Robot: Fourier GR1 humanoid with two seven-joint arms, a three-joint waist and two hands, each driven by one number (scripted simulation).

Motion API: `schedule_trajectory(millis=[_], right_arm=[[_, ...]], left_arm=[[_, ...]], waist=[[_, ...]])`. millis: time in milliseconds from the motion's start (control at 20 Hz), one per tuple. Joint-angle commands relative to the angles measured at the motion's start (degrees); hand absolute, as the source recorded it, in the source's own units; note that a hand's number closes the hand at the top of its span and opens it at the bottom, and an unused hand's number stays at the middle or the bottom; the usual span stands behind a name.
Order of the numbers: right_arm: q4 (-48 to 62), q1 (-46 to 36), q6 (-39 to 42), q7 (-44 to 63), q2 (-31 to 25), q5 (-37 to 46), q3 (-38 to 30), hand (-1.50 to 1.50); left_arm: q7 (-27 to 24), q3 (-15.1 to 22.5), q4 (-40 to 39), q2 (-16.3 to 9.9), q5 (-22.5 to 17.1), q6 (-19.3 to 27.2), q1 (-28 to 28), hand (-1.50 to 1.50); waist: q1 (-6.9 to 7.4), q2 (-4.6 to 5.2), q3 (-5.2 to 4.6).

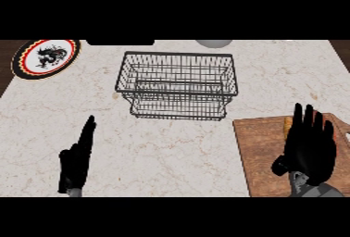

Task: Pick the croissant from the cutting board and place it in the tiered basket

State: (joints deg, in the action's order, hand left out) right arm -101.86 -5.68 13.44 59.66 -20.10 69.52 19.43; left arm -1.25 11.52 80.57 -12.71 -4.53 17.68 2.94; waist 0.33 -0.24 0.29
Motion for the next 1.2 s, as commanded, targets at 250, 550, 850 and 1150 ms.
schedule_trajectory(millis=[250, 550, 850, 1150], right_arm=[[7.36, -3.37, 8.84, 6.52, 5.6, 1.84, -4.05, -1.5], [6.32, -2.83, 11.75, 3.96, 6.2, 2.56, -7.16, -1.5], [9.22, -3.29, 12.52, 1.53, 7.88, 3.63, -10.1, -1.5], [12.9, -4.15, 11.15, -0.95, 8.81, 3.93, -14.4, -1.5]], left_arm=[[1.65, 0.3, -1.23, 1.28, 0.61, -0.26, 0.97, 0.0], [6.64, -0.15, 3.73, 0.09, 2.19, 0.45, 1.31, 0.0], [0.41, -1.77, -2.76, 1.94, 0.85, -2.54, 1.51, 0.0], [6.02, -0.96, 5.36, 0.58, 2.62, -1.84, 4.03, 0.0]], waist=[[-0.07, 0.29, -0.31], [-0.23, 0.17, -0.29], [-0.33, 0.23, -0.31], [-0.04, 0.17, -0.27]])
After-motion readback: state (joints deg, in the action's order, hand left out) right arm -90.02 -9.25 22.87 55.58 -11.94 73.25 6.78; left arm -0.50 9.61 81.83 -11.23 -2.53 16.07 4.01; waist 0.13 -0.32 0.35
